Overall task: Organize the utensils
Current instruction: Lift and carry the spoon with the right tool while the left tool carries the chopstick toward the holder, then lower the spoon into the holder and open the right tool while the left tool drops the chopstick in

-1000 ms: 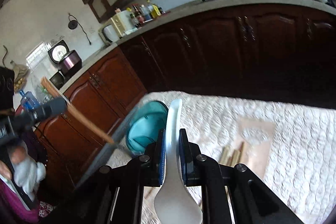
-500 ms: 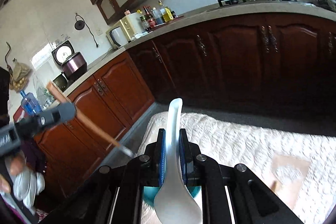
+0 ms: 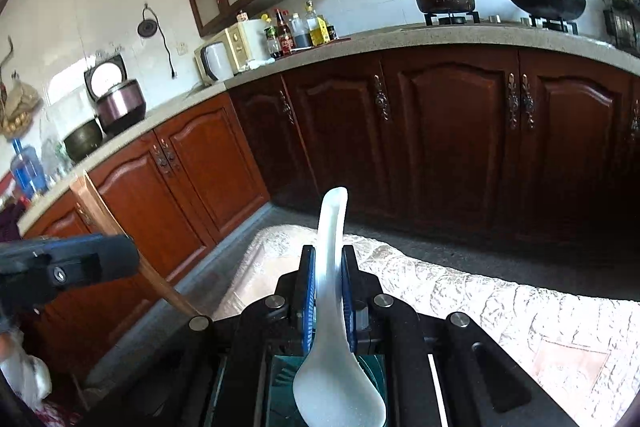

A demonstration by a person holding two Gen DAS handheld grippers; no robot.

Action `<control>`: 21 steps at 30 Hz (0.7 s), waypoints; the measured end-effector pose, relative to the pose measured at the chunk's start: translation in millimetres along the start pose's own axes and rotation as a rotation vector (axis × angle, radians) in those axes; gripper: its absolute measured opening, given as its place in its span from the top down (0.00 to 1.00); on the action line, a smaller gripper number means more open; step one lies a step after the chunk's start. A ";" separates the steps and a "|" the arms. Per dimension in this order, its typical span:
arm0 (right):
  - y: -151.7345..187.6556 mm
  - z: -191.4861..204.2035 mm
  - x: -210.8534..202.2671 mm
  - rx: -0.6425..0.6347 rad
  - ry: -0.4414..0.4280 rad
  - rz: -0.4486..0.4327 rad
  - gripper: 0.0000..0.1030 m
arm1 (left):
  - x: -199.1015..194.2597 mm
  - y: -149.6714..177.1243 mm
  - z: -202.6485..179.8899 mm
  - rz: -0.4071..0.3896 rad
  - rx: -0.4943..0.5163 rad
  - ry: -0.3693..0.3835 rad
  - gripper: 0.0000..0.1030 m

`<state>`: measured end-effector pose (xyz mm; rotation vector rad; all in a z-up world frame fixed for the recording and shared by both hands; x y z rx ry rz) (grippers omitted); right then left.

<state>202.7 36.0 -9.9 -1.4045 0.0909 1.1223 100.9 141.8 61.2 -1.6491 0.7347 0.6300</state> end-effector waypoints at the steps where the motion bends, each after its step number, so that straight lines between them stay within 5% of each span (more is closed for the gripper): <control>1: 1.9 0.6 2.2 -0.012 0.007 0.003 0.89 | 2.1 1.6 1.3 0.004 -0.003 0.000 0.92; 12: 25.3 -7.6 -9.4 -0.066 -0.020 0.104 0.89 | 12.9 3.2 -1.8 0.015 -0.004 -0.003 0.92; 21: 4.9 -18.6 -17.9 0.004 -0.062 0.061 0.89 | 18.0 8.4 -0.8 0.030 -0.021 0.003 0.92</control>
Point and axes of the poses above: each gripper's, at about its wrist camera, not at the fingertips, and x roughly the way its jaws point, z to its left, y to its underside, the point moved 4 cm from there along x, roughly the way its jaws point, and after that the axes turned 7 degrees about z, right-handed, at the moved point
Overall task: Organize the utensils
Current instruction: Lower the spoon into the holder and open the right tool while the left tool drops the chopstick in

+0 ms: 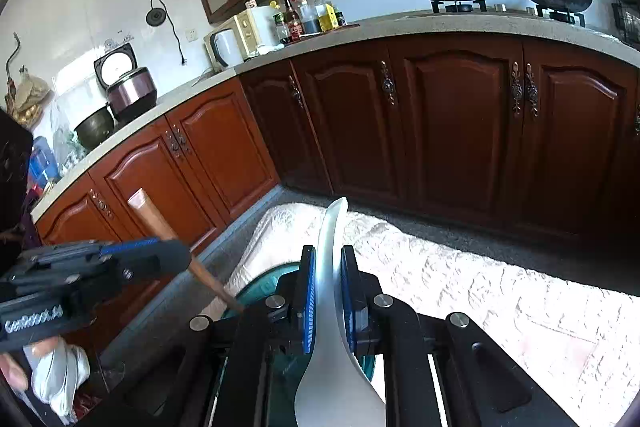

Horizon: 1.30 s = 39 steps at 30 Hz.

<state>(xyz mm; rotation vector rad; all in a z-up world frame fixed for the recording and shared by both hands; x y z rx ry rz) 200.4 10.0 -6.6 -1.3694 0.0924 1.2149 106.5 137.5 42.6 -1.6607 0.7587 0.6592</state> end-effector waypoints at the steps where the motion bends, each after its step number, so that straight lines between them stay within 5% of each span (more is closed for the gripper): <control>1: -0.8 1.2 1.4 0.006 -0.001 -0.005 0.89 | -0.3 -0.6 0.5 -0.002 -0.003 0.001 0.92; 8: -9.4 8.9 17.5 -0.011 0.051 -0.124 0.89 | 1.4 1.4 1.0 -0.001 0.000 0.004 0.92; 18: 18.3 21.9 29.7 -0.118 0.135 -0.177 0.89 | 8.9 3.5 7.5 0.009 -0.016 0.007 0.92; 33: 24.8 -6.3 -25.1 -0.035 0.098 -0.122 0.88 | 11.0 5.9 1.9 0.018 -0.012 0.012 0.92; 39: 38.5 -20.9 -61.3 0.036 0.105 -0.088 0.72 | 22.7 6.9 0.1 0.047 -0.035 0.018 0.92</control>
Point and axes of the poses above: each gripper's, at about its wrist camera, not at the fingertips, and x roughly the way its jaws point, z to its left, y to its underside, the point moved 4 cm from there along x, roughly the way its jaws point, and after that the axes turned 7 degrees about z, right-handed, at the moved point
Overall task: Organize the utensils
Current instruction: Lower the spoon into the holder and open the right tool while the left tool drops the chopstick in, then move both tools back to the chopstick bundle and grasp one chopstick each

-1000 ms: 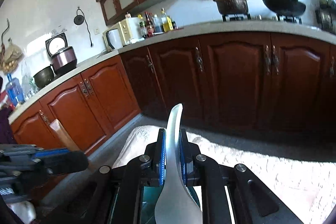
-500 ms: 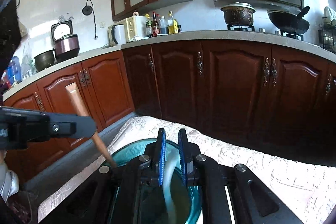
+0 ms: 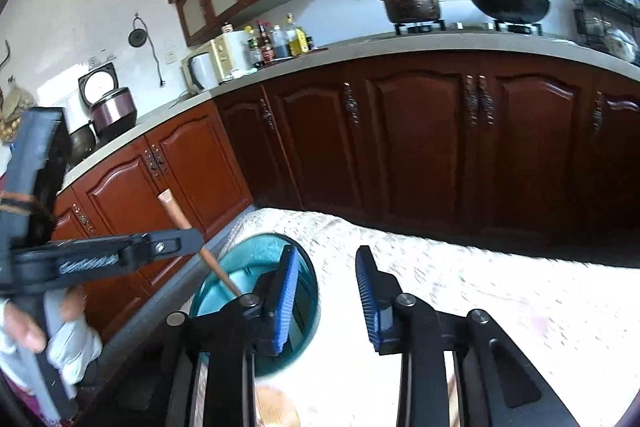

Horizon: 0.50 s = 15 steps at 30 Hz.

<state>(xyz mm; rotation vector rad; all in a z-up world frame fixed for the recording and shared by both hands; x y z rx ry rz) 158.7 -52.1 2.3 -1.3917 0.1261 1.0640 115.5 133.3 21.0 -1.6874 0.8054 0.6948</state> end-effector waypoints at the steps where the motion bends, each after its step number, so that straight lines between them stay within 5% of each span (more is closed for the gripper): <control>1: 3.9 -3.6 -7.3 0.007 0.008 0.004 0.71 | 1.5 -0.1 0.2 0.003 -0.009 0.000 0.92; 4: 15.1 -15.0 -26.5 0.031 0.027 0.010 0.70 | 2.4 -0.6 1.5 0.010 -0.031 -0.003 0.88; 8: 31.1 -31.0 -48.1 0.059 0.066 0.031 0.69 | -2.5 1.5 6.2 0.009 -0.053 -0.008 0.65; 15: 53.7 -63.7 -80.5 0.140 0.105 0.057 0.60 | -23.9 11.6 10.2 -0.001 -0.073 -0.017 0.62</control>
Point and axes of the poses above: each gripper's, at about its wrist camera, not at the fingertips, and x roughly the way its jaws point, z to its left, y to its underside, the point moved 4 cm from there along x, roughly the way its jaws point, and after that the axes turned 7 degrees about z, right-handed, at the moved point
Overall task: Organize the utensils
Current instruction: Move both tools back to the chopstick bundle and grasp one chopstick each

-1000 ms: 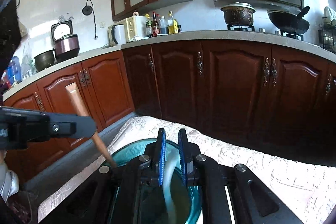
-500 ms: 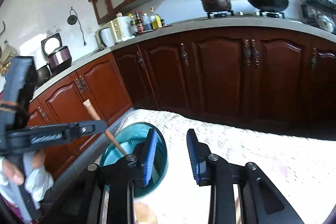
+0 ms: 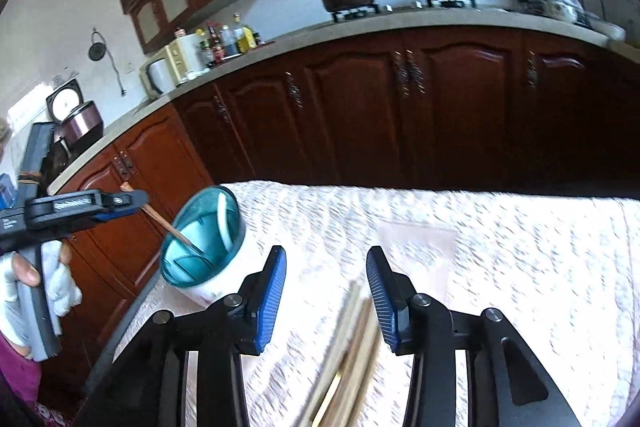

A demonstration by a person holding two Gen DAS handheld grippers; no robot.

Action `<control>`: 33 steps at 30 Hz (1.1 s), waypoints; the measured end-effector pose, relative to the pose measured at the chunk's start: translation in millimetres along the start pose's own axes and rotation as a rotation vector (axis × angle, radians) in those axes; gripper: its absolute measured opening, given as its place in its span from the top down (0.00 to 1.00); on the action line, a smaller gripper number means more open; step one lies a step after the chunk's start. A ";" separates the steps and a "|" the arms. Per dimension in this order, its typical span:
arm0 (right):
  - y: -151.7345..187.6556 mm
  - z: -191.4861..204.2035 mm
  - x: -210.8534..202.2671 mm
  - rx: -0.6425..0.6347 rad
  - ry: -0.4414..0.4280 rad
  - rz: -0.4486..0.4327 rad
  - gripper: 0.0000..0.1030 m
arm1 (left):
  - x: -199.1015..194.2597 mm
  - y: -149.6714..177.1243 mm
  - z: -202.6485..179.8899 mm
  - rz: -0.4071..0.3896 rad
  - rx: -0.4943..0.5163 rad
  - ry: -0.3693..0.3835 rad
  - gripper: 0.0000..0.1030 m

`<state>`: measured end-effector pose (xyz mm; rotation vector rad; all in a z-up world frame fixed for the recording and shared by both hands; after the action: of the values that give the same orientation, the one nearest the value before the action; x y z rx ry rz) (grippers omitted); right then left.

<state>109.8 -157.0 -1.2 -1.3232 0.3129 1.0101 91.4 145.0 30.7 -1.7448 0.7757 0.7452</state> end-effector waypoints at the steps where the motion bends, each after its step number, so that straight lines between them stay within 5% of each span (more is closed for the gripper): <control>1: 3.1 -4.8 -1.0 0.012 -0.001 0.014 0.59 | -6.0 1.8 0.0 -0.010 -0.001 0.001 0.62; 5: 18.2 -24.1 0.9 0.068 0.004 0.084 0.59 | -28.9 6.4 1.4 -0.067 0.002 -0.004 0.52; 15: 54.3 -42.6 20.5 0.086 0.044 0.210 0.62 | -68.4 27.2 -11.0 -0.125 0.033 0.032 0.51; 20: 68.9 -46.0 45.2 0.102 0.036 0.266 0.72 | -59.2 49.1 -32.5 -0.083 0.087 0.051 0.51; 33: 92.5 -42.3 102.1 0.112 0.034 0.419 0.73 | -10.6 97.7 -64.5 0.075 0.149 0.071 0.51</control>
<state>111.9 -159.0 -145.3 -1.1984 0.6837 1.2984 15.1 60.4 2.1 -1.6221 0.9266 0.6608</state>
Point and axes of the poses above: each gripper's, at about its wrist camera, not at the fingertips, and x roughly the way its jaws point, z to its left, y to its underside, the point moved 4 cm from there along x, roughly the way its jaws point, and after that the axes turned 7 degrees about z, right-handed, at the moved point
